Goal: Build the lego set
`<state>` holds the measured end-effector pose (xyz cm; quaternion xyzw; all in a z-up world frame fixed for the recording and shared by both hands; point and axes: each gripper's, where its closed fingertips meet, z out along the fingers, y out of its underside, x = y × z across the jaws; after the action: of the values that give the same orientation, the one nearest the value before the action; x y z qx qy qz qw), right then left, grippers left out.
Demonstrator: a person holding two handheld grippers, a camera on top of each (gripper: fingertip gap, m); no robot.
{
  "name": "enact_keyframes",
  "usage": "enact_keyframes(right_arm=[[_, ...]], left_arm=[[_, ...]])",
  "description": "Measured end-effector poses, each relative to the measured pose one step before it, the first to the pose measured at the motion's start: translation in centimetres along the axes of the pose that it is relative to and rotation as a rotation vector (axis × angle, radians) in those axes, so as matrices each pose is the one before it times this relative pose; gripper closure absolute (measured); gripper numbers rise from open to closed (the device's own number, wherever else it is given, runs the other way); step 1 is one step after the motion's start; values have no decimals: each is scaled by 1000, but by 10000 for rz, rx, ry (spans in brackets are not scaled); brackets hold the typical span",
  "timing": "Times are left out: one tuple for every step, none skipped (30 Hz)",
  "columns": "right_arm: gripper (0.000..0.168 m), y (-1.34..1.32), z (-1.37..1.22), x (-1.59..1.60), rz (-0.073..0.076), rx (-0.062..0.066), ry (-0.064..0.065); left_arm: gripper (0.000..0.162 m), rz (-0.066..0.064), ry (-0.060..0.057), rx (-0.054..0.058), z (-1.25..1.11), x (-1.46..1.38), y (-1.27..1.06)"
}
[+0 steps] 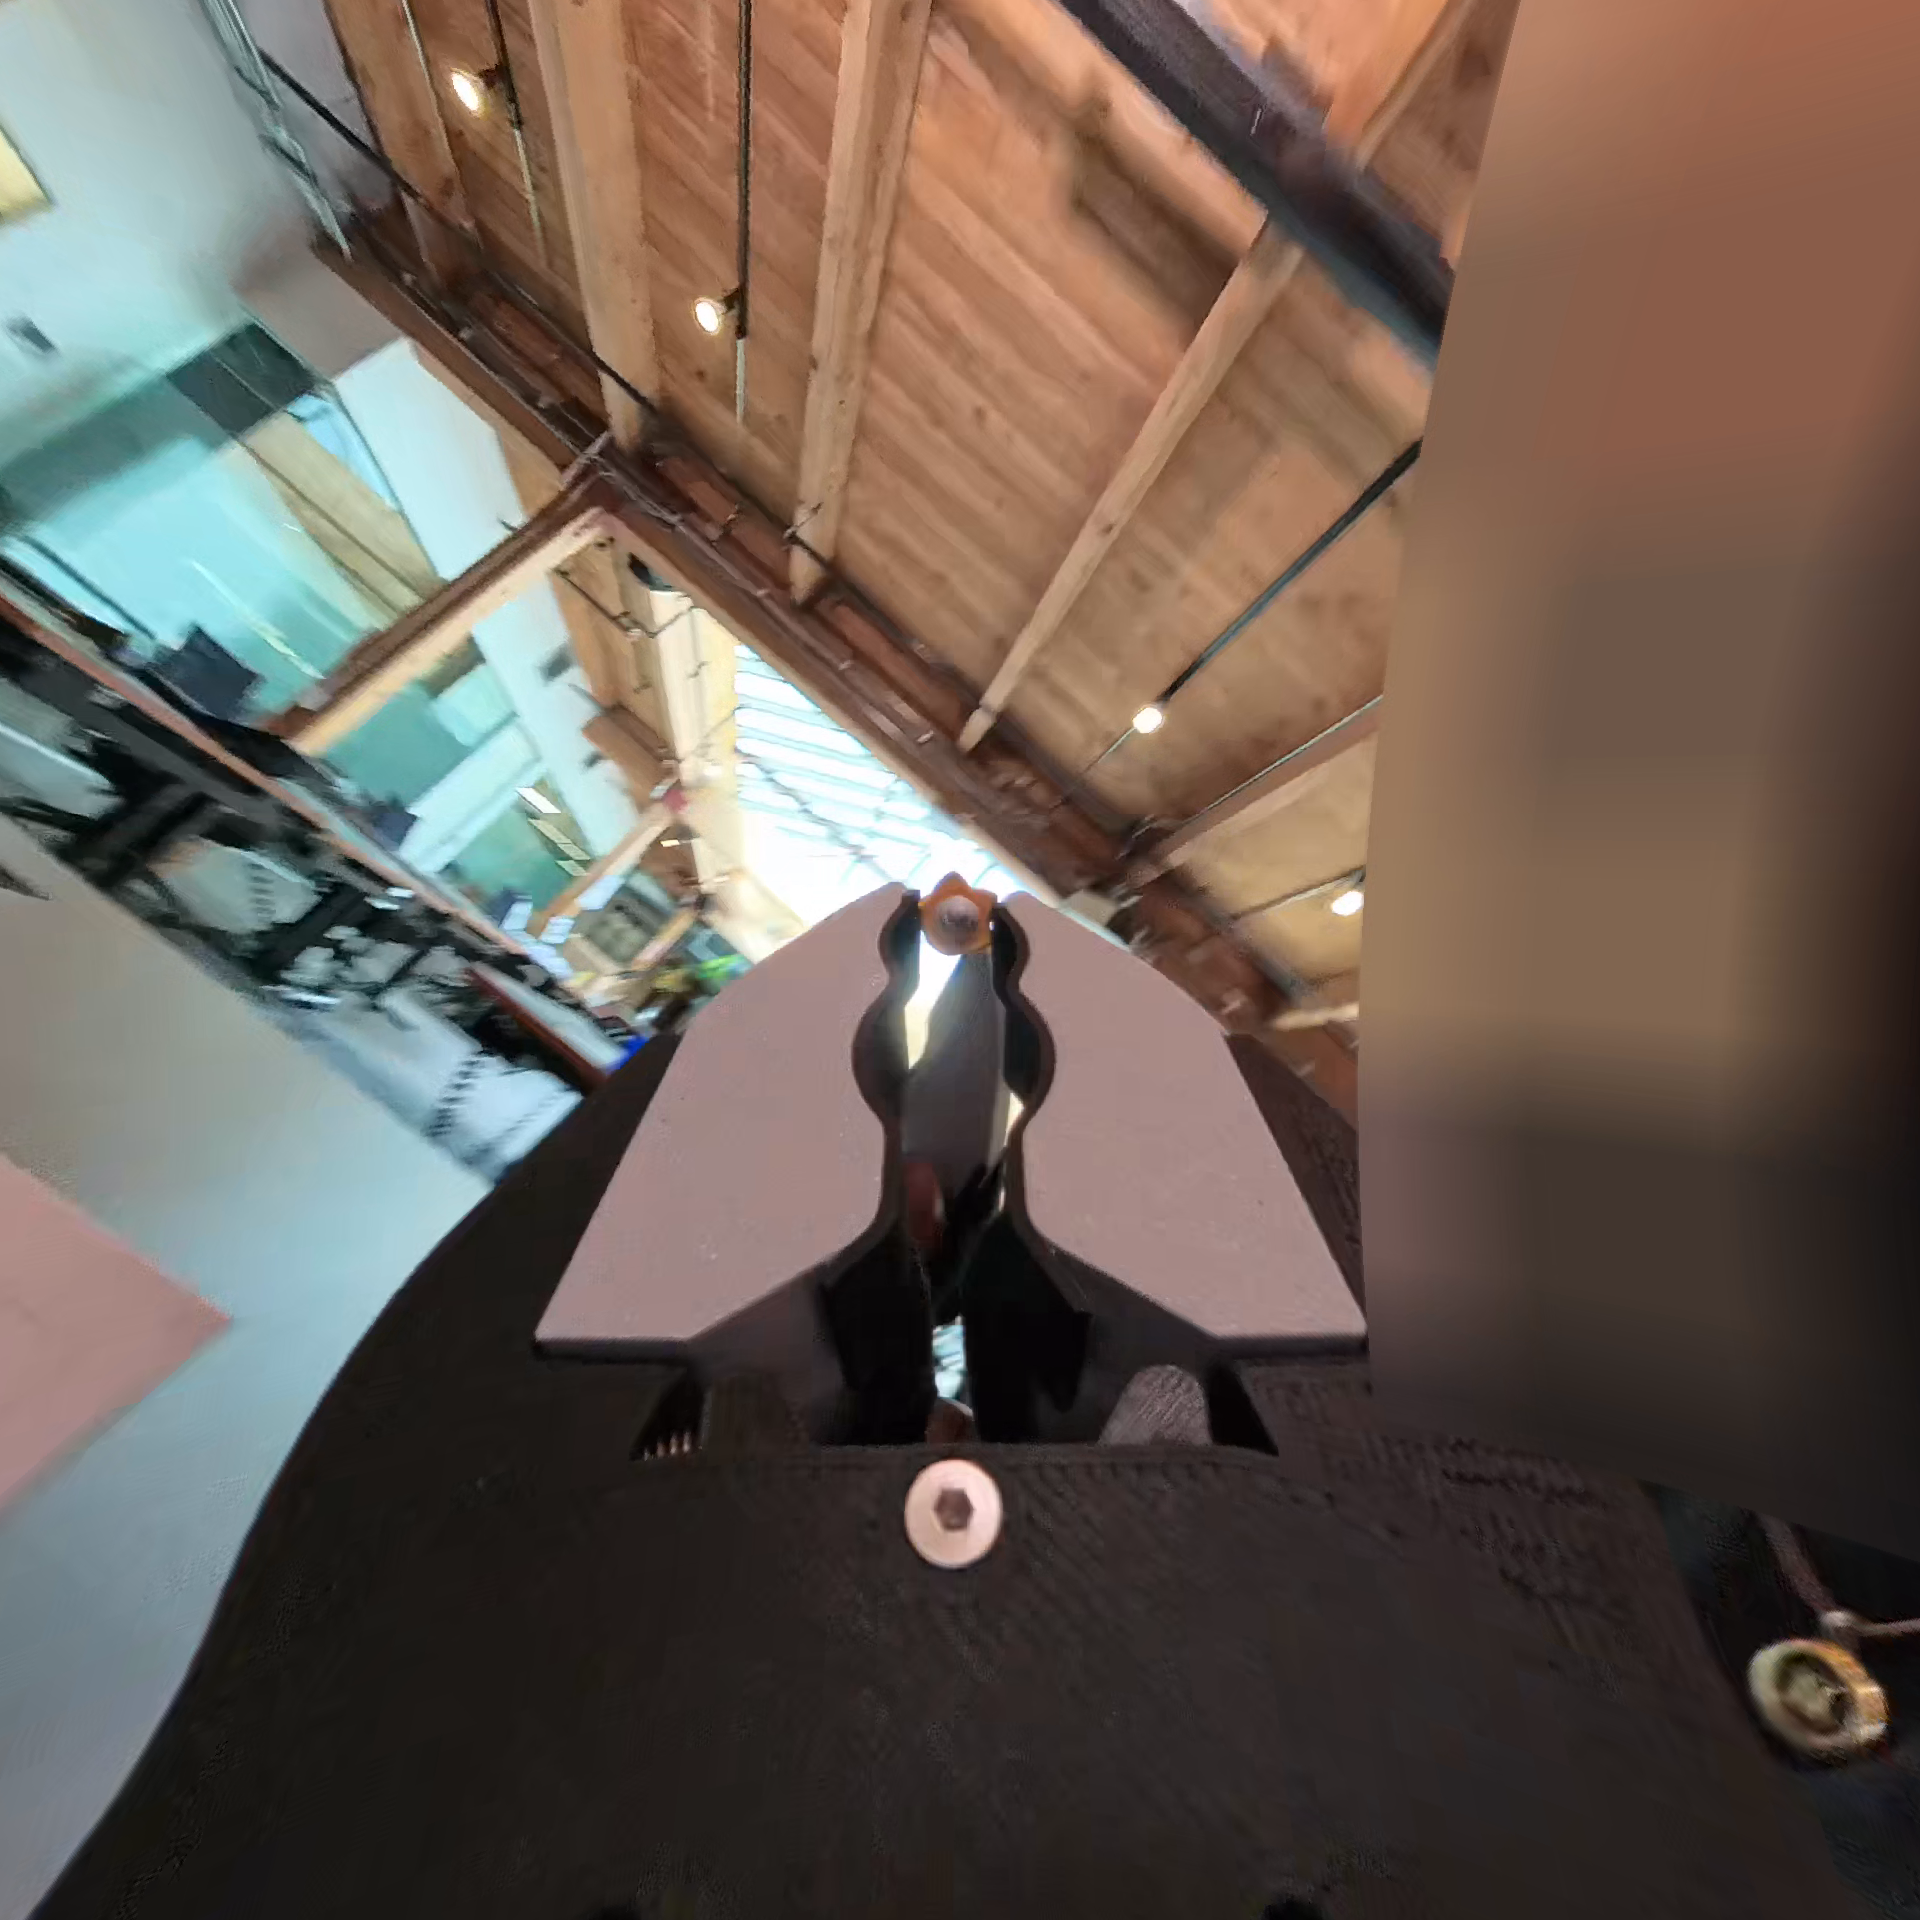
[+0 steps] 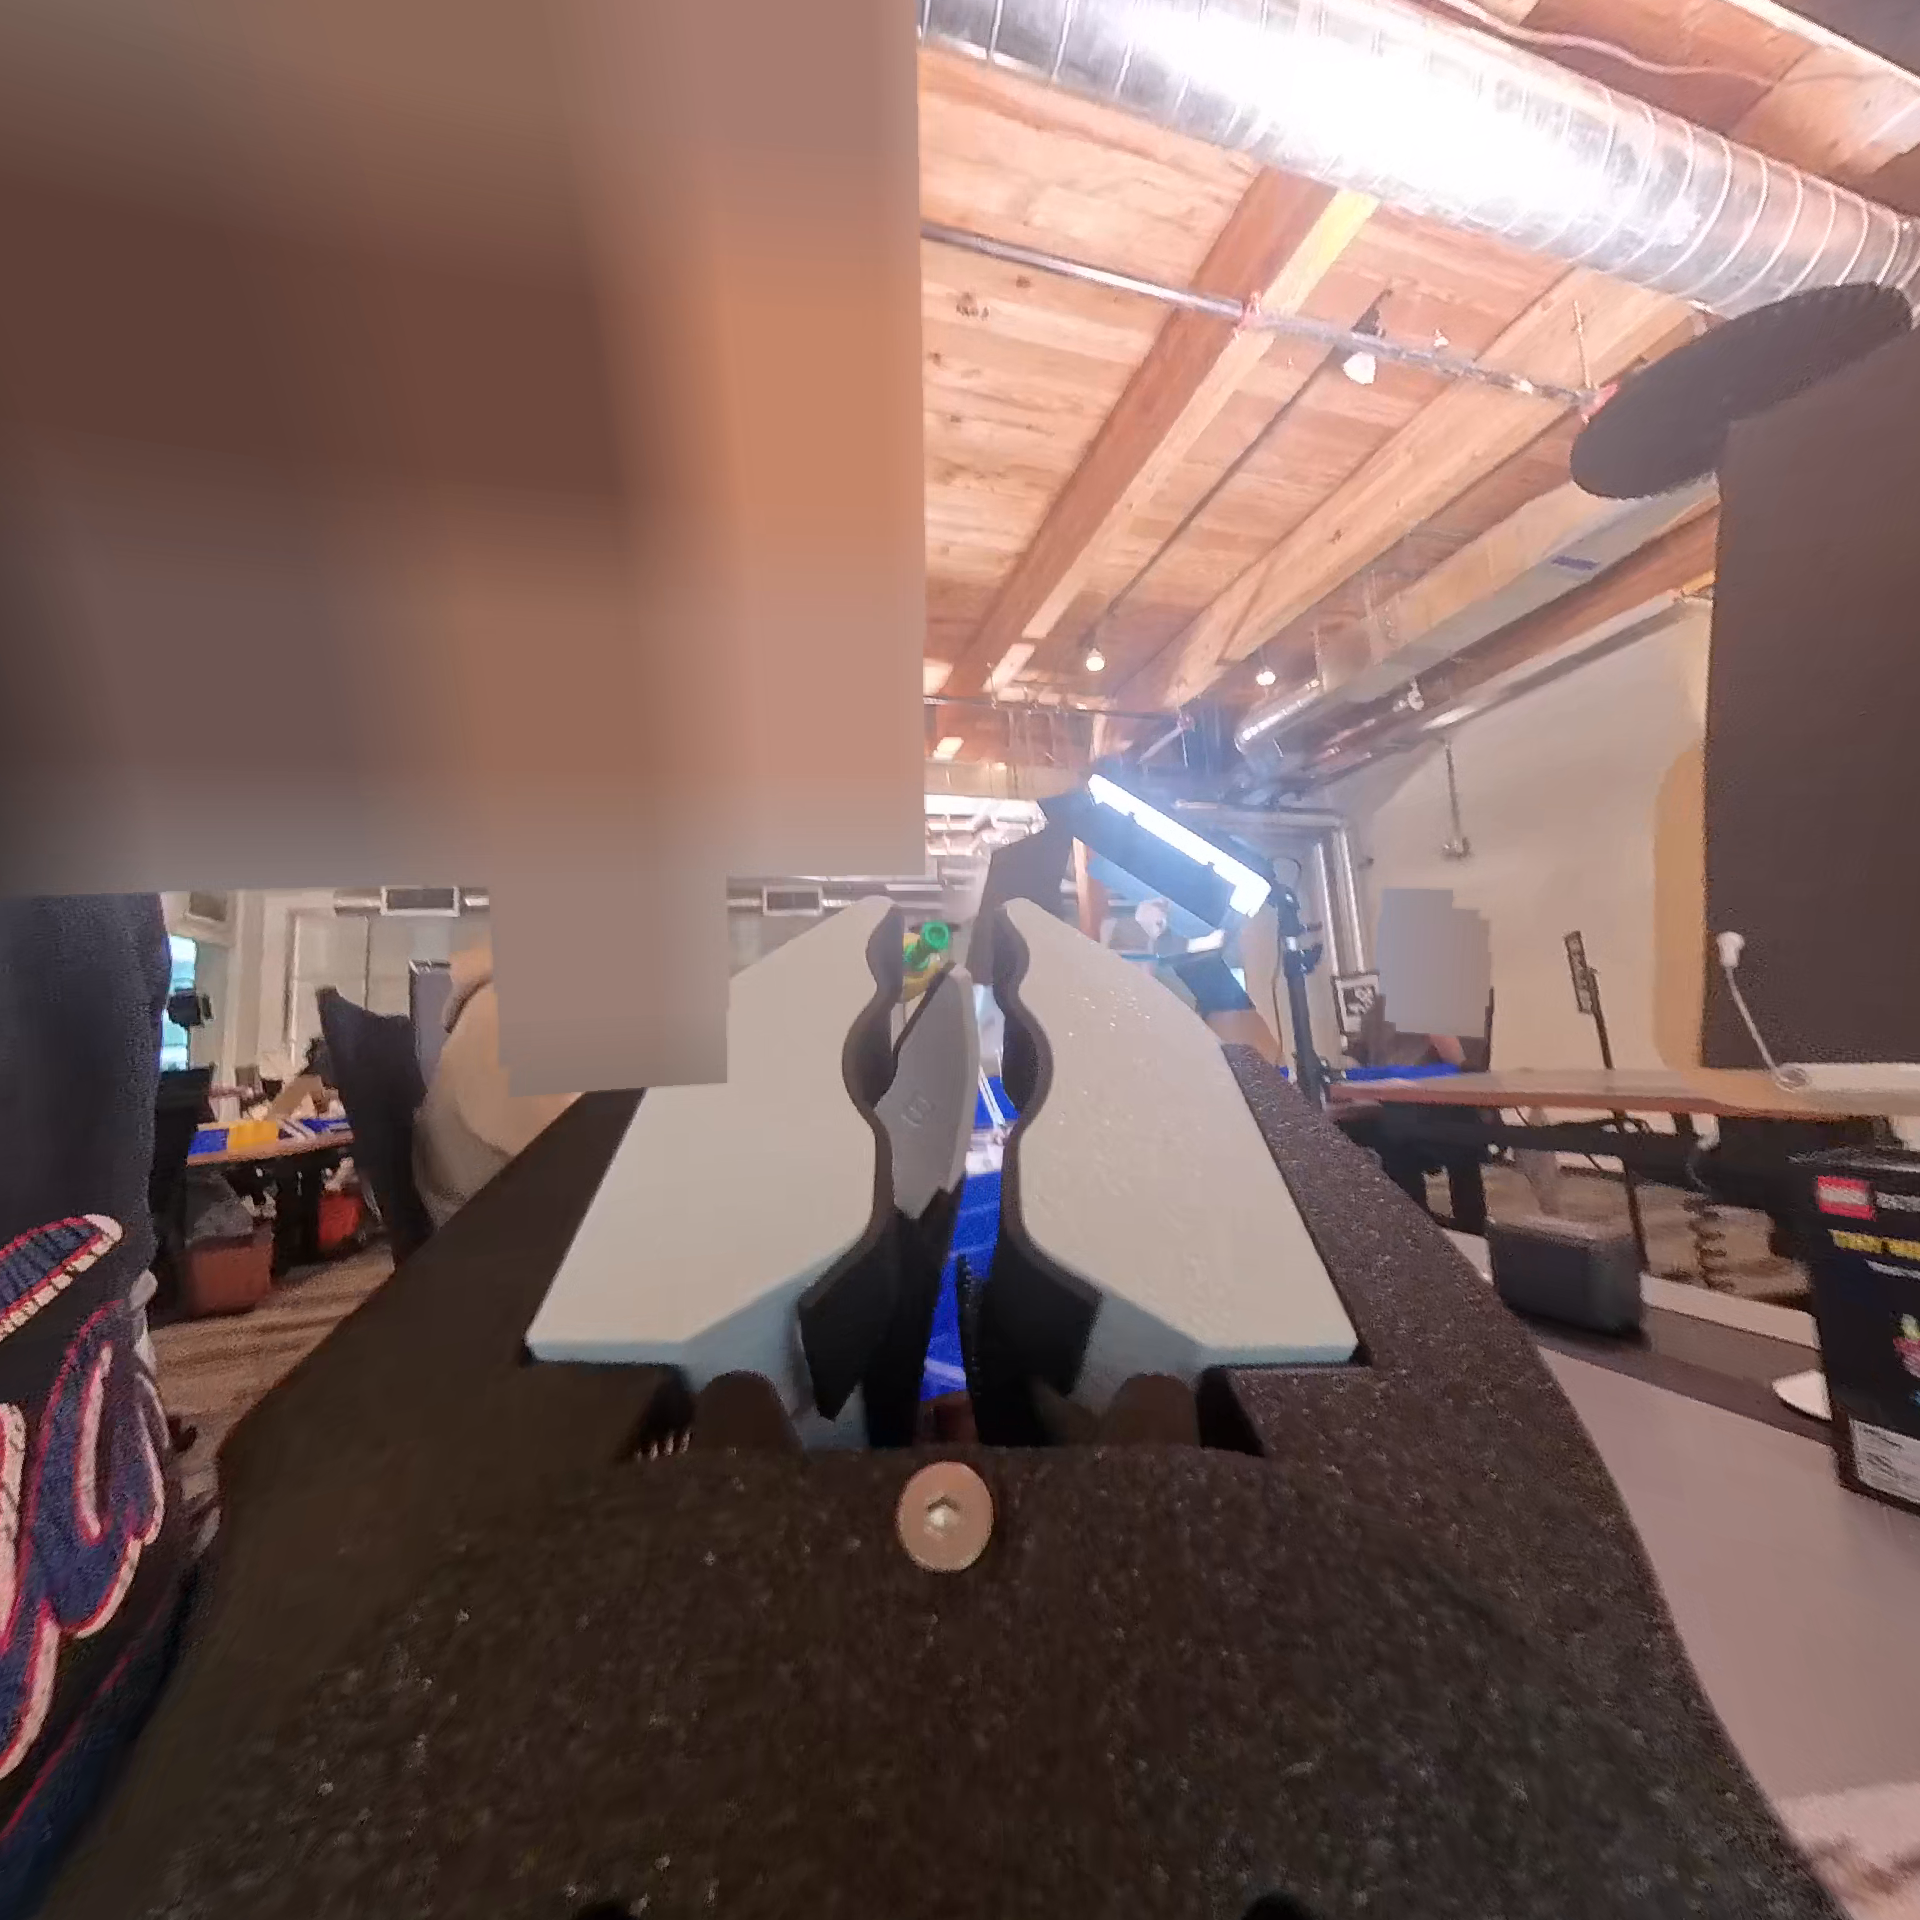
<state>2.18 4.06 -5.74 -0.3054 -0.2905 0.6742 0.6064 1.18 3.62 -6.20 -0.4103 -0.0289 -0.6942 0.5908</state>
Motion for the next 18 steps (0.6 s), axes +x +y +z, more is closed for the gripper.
enact_keyframes(right_arm=[[151, -215, -297, 286, -19, -251, 97], [151, -90, -255, 410, 64, -333, 135], [150, 46, -220, 273, 113, -440, -2], [149, 112, -185, 5, 123, -487, -204], [149, 281, -154, -6, 144, -583, -199], [148, 434, -121, -92, 153, -663, -251], [148, 482, -83, -93, 139, -625, -216], [148, 426, -60, -156, 63, -538, -224], [151, 241, -34, -296, -87, -356, -267], [155, 129, -14, -211, -205, -224, -141], [155, 87, 31, -109, -250, -191, -47], [156, 107, 52, -123, -226, -186, -62], [155, 165, 60, -66, -151, -202, -48], [155, 219, 74, -71, -111, -191, -59], [156, 226, 36, -110, -114, -162, -82], [163, 99, -17, -105, -151, -47, -57], [163, -102, -92, -37, -119, 120, 5], [163, -61, -99, -85, -21, 85, -53]], left_arm=[[149, 874, -324, -323, -94, -157, 30], [149, 808, -256, -277, -88, -84, -16], [149, 714, -182, -286, -61, -40, 30], [149, 596, -180, -354, -53, -133, 155], [149, 439, -121, -373, -61, -126, 235], [149, 237, -15, -330, -54, -55, 230], [149, 53, 80, -279, -70, 32, 227], [149, -83, 89, -183, -65, 10, 182], [149, -128, 87, -102, -38, 7, 142], [149, -123, 90, -85, 0, 3, 169], [149, -82, 52, -131, 60, 4, 252], [149, -34, 43, -167, 105, 10, 314], [149, -25, 73, -130, 111, 87, 266], [149, -67, 106, -53, 117, 128, 156], [149, -108, 105, 6, 108, 138, 67], [149, -82, 60, -17, 93, 52, 80], [149, 3, 42, -33, 56, 55, 76], [149, 43, 41, -64, 72, 91, 86]])
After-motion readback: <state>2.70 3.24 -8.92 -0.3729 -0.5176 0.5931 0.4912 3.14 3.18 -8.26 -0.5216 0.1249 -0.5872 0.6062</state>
